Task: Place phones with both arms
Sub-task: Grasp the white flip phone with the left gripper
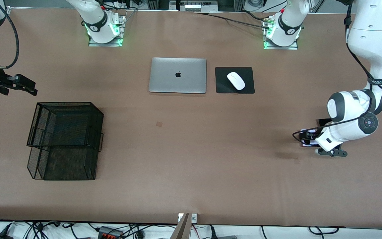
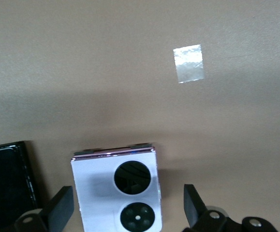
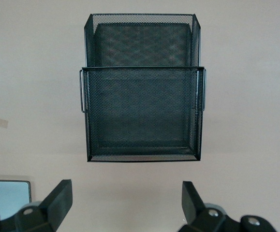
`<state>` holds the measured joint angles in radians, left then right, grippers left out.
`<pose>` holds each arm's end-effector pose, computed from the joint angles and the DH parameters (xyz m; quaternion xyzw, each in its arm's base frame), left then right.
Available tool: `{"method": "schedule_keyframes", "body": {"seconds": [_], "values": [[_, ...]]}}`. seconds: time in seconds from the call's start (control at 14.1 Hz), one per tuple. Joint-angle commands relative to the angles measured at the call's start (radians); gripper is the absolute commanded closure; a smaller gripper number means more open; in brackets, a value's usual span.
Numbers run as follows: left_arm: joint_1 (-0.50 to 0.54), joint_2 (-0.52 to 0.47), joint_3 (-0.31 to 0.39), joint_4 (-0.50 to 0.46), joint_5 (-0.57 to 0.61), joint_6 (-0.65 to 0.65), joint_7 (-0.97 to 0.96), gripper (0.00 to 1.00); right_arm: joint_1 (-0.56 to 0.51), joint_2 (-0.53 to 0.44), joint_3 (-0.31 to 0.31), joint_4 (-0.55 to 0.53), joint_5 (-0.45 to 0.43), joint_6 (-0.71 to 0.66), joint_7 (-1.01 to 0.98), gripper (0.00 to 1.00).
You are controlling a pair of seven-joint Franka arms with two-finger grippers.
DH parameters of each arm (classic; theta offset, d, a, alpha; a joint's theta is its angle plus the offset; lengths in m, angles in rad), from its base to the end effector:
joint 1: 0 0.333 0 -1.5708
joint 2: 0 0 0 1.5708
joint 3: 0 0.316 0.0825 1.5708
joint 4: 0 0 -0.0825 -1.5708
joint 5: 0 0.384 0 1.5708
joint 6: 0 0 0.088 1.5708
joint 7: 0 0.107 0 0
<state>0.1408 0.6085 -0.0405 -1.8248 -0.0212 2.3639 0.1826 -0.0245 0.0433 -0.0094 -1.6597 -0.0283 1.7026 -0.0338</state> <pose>0.6379 0.0654 0.1946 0.9988 -0.0301 -0.0315 0.0235 0.5752 -0.0221 0.5693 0.9999 0.0018 -0.0007 0.0142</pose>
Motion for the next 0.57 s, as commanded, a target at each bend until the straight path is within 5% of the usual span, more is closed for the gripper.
{"method": "schedule_keyframes", "body": {"seconds": [0.0, 0.5], "values": [[0.011, -0.016, 0.002, -0.033, 0.001, 0.034, 0.029, 0.0, -0.005, -0.013, 0.005, -0.014, -0.001, 0.005, 0.014, 0.0], [0.022, 0.013, 0.011, -0.033, 0.0, 0.058, 0.029, 0.0, 0.005, -0.005, 0.008, -0.014, -0.002, 0.009, 0.014, 0.0]]}}
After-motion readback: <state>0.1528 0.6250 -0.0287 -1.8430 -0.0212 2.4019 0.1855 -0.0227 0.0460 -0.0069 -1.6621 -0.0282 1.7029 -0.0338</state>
